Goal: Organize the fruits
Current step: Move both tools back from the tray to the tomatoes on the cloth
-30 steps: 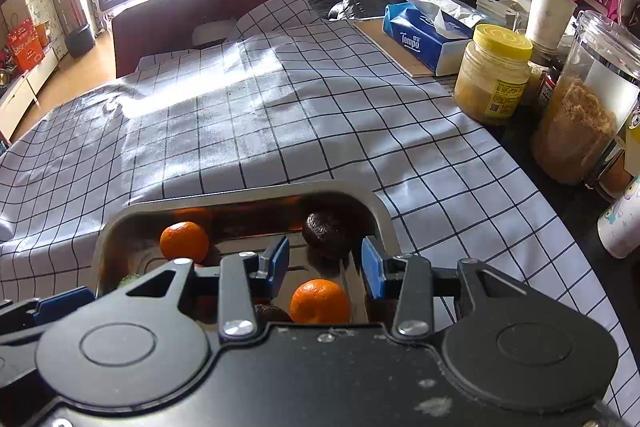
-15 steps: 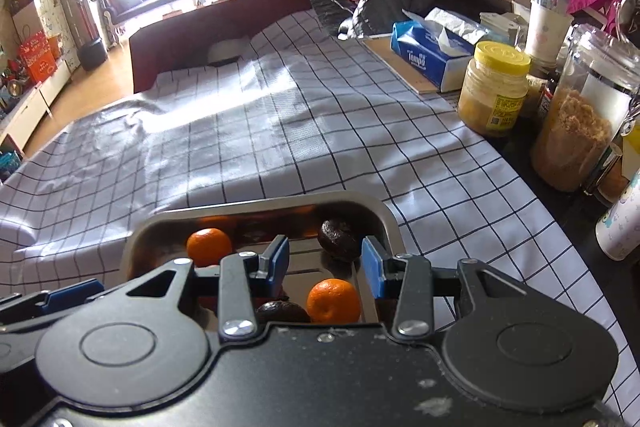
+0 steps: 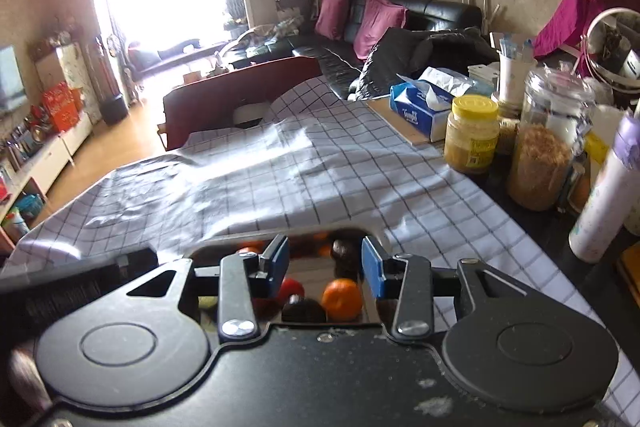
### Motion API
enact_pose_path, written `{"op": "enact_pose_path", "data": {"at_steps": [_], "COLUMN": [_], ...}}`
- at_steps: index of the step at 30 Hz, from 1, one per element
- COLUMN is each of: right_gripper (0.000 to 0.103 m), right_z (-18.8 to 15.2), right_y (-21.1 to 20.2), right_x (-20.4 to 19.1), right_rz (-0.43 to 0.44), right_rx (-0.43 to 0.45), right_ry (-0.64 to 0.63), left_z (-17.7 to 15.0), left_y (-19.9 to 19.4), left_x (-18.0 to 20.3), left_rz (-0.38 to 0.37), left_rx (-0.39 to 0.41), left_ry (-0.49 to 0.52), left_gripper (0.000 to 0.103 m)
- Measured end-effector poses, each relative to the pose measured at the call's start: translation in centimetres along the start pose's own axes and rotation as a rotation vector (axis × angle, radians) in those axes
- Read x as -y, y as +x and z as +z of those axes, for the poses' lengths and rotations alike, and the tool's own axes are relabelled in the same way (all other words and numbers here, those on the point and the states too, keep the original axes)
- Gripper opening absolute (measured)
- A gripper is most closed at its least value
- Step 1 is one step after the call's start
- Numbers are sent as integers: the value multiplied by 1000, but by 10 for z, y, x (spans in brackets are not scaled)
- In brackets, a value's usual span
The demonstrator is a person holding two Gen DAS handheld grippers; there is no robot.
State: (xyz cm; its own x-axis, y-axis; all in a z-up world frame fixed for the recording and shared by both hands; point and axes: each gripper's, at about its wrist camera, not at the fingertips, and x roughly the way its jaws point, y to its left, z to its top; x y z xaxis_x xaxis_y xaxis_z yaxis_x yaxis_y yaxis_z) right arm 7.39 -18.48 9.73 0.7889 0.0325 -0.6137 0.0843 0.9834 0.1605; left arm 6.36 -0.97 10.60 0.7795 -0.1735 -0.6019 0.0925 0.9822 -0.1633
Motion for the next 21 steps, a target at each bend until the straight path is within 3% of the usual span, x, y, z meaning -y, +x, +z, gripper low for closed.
{"op": "enact_pose_path", "data": {"at_steps": [6, 14, 21], "right_gripper": [42, 42, 42], "right_z": [-44, -98, -133], "right_y": [-11, -18, -10], "right_x": [16, 25, 29], "right_rz": [2, 1, 30], "right_rx": [-29, -14, -14], "right_ry": [-1, -2, 9], "left_z": [-34, -93, -113], "left_y": [-13, -2, 6], "left_x": [8, 6, -1], "left_rz": [22, 26, 52], "left_rx": [7, -112, -123], "left_ry": [98, 176, 114], "left_gripper": [54, 54, 54]}}
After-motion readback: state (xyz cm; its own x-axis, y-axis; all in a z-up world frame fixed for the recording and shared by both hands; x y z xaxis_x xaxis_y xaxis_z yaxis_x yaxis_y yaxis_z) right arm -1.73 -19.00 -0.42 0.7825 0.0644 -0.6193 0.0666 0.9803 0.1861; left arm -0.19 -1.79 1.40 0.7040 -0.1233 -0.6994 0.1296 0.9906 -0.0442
